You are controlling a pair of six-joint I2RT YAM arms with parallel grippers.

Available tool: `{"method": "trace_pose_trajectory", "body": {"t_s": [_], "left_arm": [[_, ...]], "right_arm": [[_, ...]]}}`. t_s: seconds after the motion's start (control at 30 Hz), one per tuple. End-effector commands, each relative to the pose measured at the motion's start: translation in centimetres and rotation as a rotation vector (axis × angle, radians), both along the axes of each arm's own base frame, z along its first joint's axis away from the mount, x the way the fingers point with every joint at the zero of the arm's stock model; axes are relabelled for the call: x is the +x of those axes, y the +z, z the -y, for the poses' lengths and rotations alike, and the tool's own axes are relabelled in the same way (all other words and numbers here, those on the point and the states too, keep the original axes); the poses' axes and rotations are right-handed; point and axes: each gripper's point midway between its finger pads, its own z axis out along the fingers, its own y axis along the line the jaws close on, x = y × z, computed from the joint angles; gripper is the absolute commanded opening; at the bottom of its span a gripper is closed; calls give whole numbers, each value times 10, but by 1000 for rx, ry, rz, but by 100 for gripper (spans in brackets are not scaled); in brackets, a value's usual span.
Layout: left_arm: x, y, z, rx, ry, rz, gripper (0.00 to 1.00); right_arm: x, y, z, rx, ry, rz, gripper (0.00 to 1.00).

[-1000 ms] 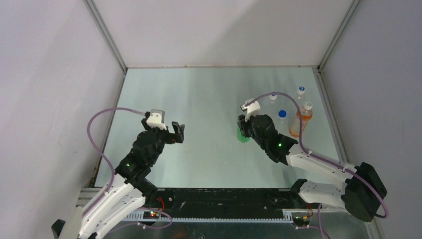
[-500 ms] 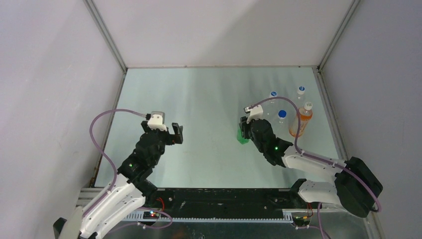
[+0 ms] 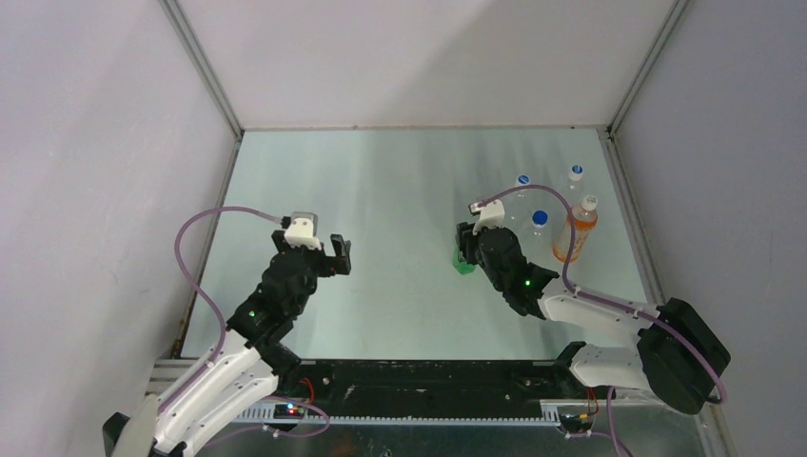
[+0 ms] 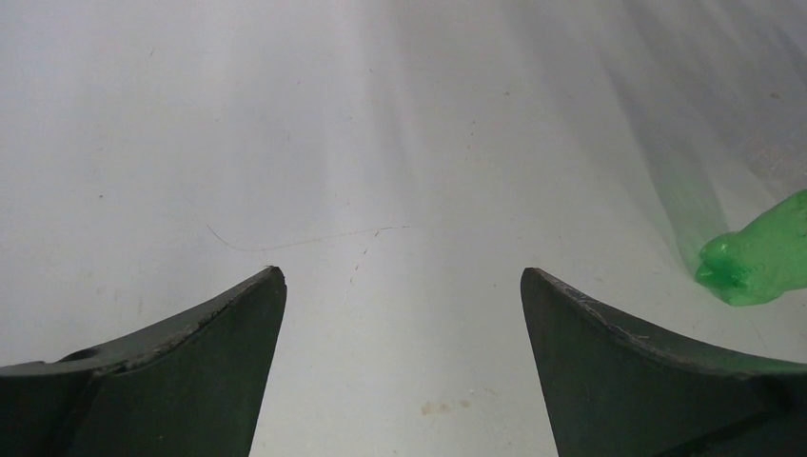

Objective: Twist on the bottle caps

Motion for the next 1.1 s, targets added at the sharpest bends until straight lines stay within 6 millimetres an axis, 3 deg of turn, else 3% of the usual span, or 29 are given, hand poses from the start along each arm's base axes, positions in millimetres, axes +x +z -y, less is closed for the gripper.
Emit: {"method": "trace_pose_trajectory", "body": {"t_s": [0.0, 0.3, 0.5, 0.63, 0.73, 0.77, 0.87, 0.97, 1.07], "left_arm": [[6, 11, -2, -7, 18, 45, 100], [6, 10, -2, -5, 17, 40, 100], [4, 16, -5, -31, 39, 43, 100], [-1, 42, -15, -51, 76, 65, 100], [-6, 83, -29, -60, 121, 134, 100], [-8, 88, -33, -40, 129, 138, 100], [-18, 133, -51, -35, 168, 221, 100], [-33, 162, -69, -44, 204, 287, 100], [-52, 192, -89, -67, 246, 360, 100]], "right_arm": [[3, 7, -1, 14, -7, 25, 57], [1, 14, -4, 16, 15, 43, 77], [-5, 38, -3, 40, 34, 56, 92], [-10, 92, 3, 86, 20, 80, 98], [-18, 132, 24, 122, -21, 114, 99], [-20, 142, 32, 121, -38, 117, 99], [-33, 183, 69, 153, -118, 183, 99], [-54, 223, 110, 150, -192, 281, 99], [-76, 250, 140, 164, -218, 373, 99]]}}
